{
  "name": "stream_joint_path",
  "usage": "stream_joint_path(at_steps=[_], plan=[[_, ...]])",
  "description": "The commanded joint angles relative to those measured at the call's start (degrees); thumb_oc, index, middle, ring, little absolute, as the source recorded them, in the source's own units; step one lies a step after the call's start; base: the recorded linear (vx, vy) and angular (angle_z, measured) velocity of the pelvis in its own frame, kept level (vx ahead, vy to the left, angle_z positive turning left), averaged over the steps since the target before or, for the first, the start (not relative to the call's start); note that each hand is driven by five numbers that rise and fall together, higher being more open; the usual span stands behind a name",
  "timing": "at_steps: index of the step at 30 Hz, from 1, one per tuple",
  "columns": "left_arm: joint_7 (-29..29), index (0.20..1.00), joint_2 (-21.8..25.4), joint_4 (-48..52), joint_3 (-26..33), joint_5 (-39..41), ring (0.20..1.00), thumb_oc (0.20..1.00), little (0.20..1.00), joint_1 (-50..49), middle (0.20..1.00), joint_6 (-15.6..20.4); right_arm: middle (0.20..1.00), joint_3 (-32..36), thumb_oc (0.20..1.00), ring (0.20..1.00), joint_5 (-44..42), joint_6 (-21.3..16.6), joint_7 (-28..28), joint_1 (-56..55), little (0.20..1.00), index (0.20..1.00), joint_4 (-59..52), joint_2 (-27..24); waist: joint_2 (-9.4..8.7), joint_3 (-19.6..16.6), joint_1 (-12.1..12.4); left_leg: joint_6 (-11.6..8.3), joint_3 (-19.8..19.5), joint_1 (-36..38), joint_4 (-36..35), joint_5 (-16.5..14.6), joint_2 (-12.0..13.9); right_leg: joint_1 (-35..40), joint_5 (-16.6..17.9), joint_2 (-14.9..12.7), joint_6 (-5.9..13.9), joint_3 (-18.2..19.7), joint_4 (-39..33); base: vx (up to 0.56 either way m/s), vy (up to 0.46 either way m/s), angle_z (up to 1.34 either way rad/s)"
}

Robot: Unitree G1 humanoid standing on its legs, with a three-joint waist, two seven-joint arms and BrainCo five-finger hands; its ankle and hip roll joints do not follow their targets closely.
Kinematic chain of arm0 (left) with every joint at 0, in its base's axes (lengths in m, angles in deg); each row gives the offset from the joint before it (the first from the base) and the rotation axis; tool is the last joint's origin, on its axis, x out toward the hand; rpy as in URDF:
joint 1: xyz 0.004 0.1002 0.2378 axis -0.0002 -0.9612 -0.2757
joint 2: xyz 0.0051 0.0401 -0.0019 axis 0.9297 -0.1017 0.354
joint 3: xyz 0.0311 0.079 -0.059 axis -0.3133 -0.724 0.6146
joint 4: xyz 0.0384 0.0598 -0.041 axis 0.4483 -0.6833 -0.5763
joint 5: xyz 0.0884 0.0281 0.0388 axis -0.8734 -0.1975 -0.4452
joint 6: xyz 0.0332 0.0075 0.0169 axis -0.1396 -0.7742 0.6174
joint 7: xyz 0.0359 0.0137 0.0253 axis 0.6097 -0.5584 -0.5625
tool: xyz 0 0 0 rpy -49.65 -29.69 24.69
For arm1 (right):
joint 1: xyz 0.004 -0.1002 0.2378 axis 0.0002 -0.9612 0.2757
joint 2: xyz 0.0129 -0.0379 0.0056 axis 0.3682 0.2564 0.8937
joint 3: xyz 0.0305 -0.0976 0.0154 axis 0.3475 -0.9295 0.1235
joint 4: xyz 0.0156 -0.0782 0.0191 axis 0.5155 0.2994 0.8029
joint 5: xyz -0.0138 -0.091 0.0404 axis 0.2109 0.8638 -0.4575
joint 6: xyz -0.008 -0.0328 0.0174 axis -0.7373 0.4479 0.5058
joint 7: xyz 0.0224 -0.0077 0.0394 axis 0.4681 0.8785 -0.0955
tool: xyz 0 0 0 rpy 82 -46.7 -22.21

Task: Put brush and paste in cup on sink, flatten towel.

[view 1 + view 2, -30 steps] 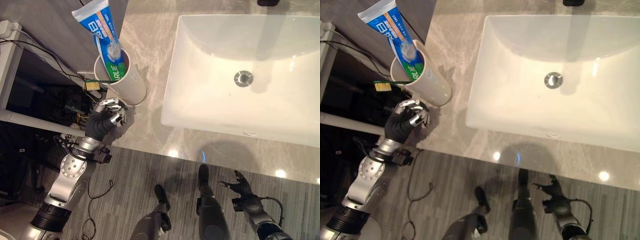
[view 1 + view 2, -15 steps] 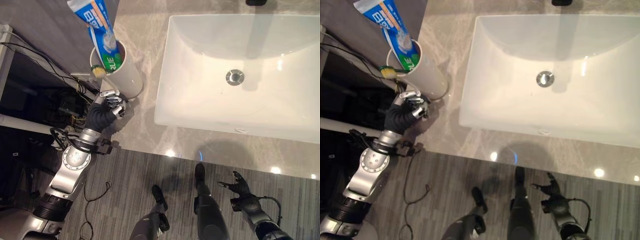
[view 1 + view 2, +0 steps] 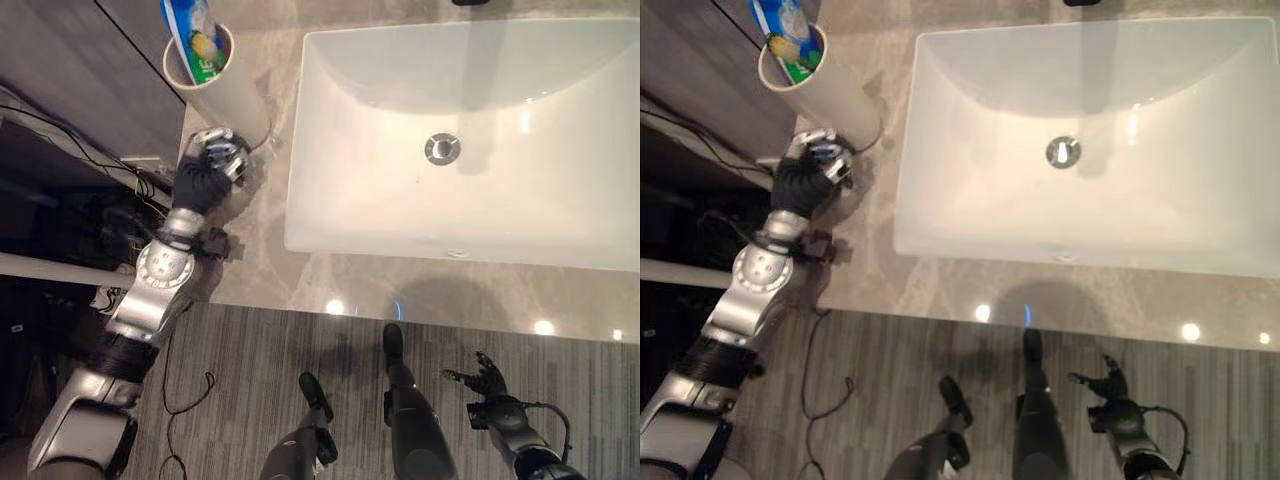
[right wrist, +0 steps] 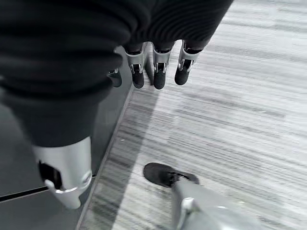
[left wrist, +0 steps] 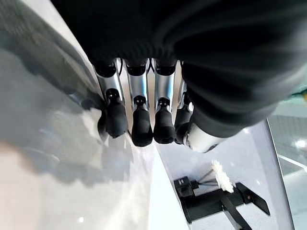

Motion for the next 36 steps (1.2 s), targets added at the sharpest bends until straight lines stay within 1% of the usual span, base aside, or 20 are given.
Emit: stream_joint_path(at_steps=[1,5,8,11,12,16,19,25,26,30,33,36], plan=[[-3.17,0.2,0.39,-2.92,1.04,0.99,0.2,0.2,0.2,3.79,0.2,1.86,1.0,-1.3,1.0,1.0,-1.8,-0.41,1.25,-0.31,1.0,1.0,-1.63,0.48,-1.78,0.34,-0.81,-6.59,-0.41,9.56,0.52,4.21,3.05,-0.57,-0.63,-3.09,6.1,2.13,0.43,0.0,0.0,0.0],[-4.9,0.2,0.2,-6.43,-0.34,0.91,0.2,0.2,0.2,7.83,0.2,2.06,1.0,-2.5,1.0,1.0,-1.76,-0.41,1.35,0.14,1.0,1.0,-1.37,0.92,-1.86,0.34,-0.95,-6.69,-0.4,9.29,0.39,4.49,3.14,-0.91,-0.62,-2.76,6.05,2.05,0.4,0.0,-0.009,-0.02],[-4.9,0.2,0.8,-5.38,-0.2,0.78,0.2,0.2,0.2,6.96,0.2,2.18,1.0,-2.91,1.0,1.0,-1.66,-0.4,1.45,0.24,1.0,1.0,-1.3,1.06,-1.88,0.18,-0.8,-6.83,-0.5,9.2,0.33,4.8,3.18,-0.76,-0.47,-2.77,6.08,1.89,-0.03,0.0,0.0,0.0],[-4.07,0.2,1.5,-3.54,0.27,1.26,0.2,0.2,0.2,5.0,0.2,2.14,1.0,-2.95,1.0,1.0,-1.6,-0.31,1.33,-0.01,1.0,1.0,-1.15,1.05,-1.79,-0.04,-0.53,-6.91,-0.52,9.22,0.33,4.99,3.15,-0.44,-0.32,-2.84,6.08,1.76,-0.43,0.0,0.0,0.0],[-2.57,0.2,2.88,-0.17,1.08,1.63,0.2,0.2,0.2,2.04,0.2,2.18,1.0,-2.19,1.0,1.0,-1.8,-0.24,1.36,-0.1,1.0,1.0,-0.46,1.04,-1.65,-0.17,-0.07,-7.0,-0.51,9.32,0.33,4.93,3.17,-0.06,-0.24,-2.96,6.14,1.6,-0.65,0.0,0.0,0.0],[0.3,0.2,6.33,6.12,5.18,1.51,0.2,0.2,0.2,-6.18,0.2,2.09,1.0,-1.14,1.0,1.0,-1.45,-0.16,0.75,-1.04,1.0,1.0,0.11,0.88,-1.38,-0.44,0.89,-7.11,-0.56,9.61,0.33,4.92,3.27,0.25,-0.26,-3.12,6.08,1.51,-0.76,0.0,0.0,0.0],[0.0,0.2,6.64,5.74,6.07,1.35,0.2,0.2,0.2,-6.77,0.2,2.22,1.0,-1.24,1.0,1.0,-1.13,-0.11,0.38,-1.48,1.0,1.0,0.17,0.76,-1.44,-0.46,0.9,-7.15,-0.57,9.68,0.33,4.87,3.38,0.3,-0.36,-3.12,6.02,1.51,-0.69,0.0,0.002,0.02],[-1.61,0.2,5.32,1.97,4.25,1.57,0.2,0.2,0.2,-2.58,0.2,2.49,1.0,-2.44,1.0,1.0,-0.26,0.18,-0.01,-0.95,1.0,1.0,0.74,0.74,-1.53,-0.36,0.46,-7.19,-0.65,9.39,0.33,4.79,3.48,-0.02,-0.27,-3.06,6.0,1.35,-0.61,0.0,0.0,0.01],[-2.11,0.2,4.25,-1.1,2.07,2.27,0.2,0.2,0.2,0.84,0.2,2.36,1.0,-3.39,1.0,1.0,-0.02,0.16,-0.11,-0.58,1.0,1.0,0.27,0.75,-1.63,-0.33,0.04,-7.32,-0.49,9.11,0.33,5.06,3.65,-0.31,-0.11,-2.91,5.99,1.32,-0.68,0.0,0.0,0.0],[-3.04,0.2,0.25,-6.4,-1.55,4.14,0.2,0.2,0.2,6.5,0.2,2.26,1.0,-5.02,1.0,1.0,-0.13,0.19,0.02,0.6,1.0,1.0,-0.17,1.11,-1.84,-0.22,-0.84,-7.52,-0.46,8.59,0.33,5.25,3.81,-1.12,0.11,-2.56,5.96,1.33,-0.7,0.0,0.0,0.0],[-4.01,0.2,-0.98,-7.25,-2.59,2.4,0.2,0.2,0.2,8.72,0.2,1.97,1.0,-5.44,1.0,1.0,-0.15,0.19,0.35,1.09,1.0,1.0,-0.44,1.52,-2.08,-0.1,-1.14,-7.73,-0.44,8.24,0.33,5.73,3.91,-1.74,0.07,-2.14,5.92,1.51,-0.53,0.0,-0.005,-0.01],[-6.67,0.2,-3.24,-10.22,-2.8,0.19,0.2,0.2,0.2,11.51,0.2,1.34,1.0,-5.93,1.0,1.0,-0.62,-0.02,0.51,1.07,1.0,1.0,-0.87,1.83,-2.3,-0.21,-1.46,-7.87,-0.35,7.93,0.33,6.03,4.07,-2.14,-0.31,-1.85,5.77,1.4,-0.06,0.0,-0.01,0.0]])
